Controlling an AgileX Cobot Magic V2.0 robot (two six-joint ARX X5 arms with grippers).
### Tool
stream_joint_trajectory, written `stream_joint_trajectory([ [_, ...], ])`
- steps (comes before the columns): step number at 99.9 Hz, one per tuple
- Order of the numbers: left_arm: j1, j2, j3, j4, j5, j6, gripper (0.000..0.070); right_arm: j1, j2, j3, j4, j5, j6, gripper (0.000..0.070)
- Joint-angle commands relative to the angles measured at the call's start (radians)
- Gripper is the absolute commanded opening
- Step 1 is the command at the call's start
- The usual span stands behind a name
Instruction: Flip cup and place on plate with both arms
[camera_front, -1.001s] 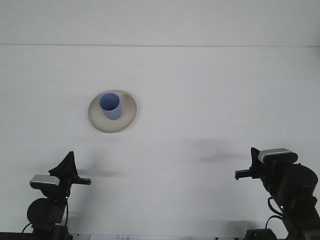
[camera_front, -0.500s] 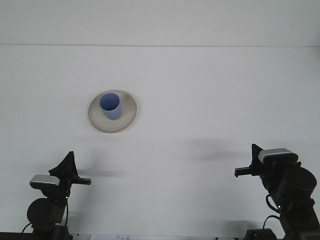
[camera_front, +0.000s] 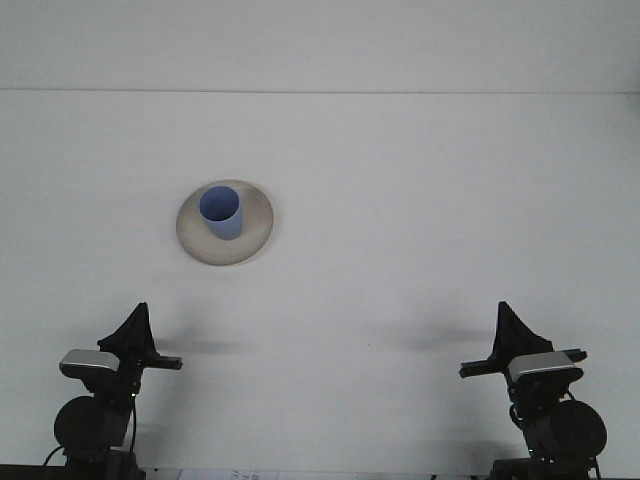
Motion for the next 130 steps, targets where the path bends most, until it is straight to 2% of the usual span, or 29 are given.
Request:
stream_joint_trajectory([
  [1,0.001,-0.001,-0.019,0.010,0.006,0.008,0.0012,-0.003,-0.036,-0.030,0.010,0.008,0.005,0.0000],
  [11,0.001,-0.001,-0.019,0.010,0.006,0.008,0.0012,-0.017,-0.100,-0.087,0.014,0.024,0.007,0.0000],
  [51,0.001,-0.001,-0.019,0.010,0.006,0.008,0.0012,-0.060,-0.096,-0.209,0.196,0.031,0.008,0.0000],
  [130,0.001,-0.001,-0.019,0.010,0.006,0.008,0.0012,-0.059,-0.096,-0.209,0.177,0.030,0.006,0.0000],
])
